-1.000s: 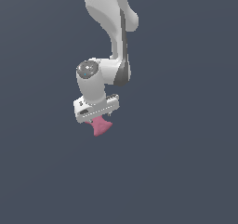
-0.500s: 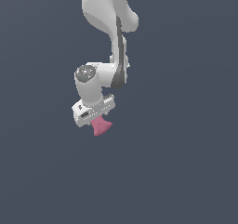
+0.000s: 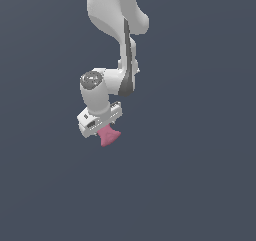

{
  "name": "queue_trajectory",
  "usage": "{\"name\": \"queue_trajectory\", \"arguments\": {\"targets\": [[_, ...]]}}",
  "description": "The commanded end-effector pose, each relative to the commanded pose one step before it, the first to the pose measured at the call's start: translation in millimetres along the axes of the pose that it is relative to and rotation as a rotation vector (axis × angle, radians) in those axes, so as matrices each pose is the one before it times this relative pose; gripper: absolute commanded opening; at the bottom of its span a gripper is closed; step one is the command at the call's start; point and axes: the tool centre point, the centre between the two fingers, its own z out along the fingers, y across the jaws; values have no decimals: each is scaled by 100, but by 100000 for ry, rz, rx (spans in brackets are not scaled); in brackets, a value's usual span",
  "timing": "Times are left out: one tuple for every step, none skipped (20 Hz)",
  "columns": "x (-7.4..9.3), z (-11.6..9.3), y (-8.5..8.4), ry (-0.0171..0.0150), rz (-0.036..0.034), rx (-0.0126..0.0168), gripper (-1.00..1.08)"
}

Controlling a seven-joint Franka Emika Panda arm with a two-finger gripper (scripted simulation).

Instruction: Pick up the object and move it to a goal position.

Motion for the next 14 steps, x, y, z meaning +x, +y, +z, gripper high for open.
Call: {"name": "queue_trajectory", "arguments": {"targets": [[2, 120, -2, 8, -24, -7, 100], [-10, 168, 3, 0, 0, 0, 100], [8, 231, -15, 3, -49, -3, 100], [-19, 300, 4, 0, 0, 0, 100], [7, 361, -23, 5, -69, -4, 100], [-7, 427, -15, 4, -49, -3, 100], [-12, 489, -15, 4, -49, -3, 100], [-16, 549, -14, 4, -49, -3, 100], [-13, 538, -13, 4, -49, -3, 100], [-6, 467, -10, 4, -49, -3, 100], [3, 395, -7, 4, -49, -4, 100], [-10, 326, 16, 0, 0, 0, 100], [22, 252, 2, 4, -48, -6, 100], [8, 188, 24, 0, 0, 0, 100]]}}
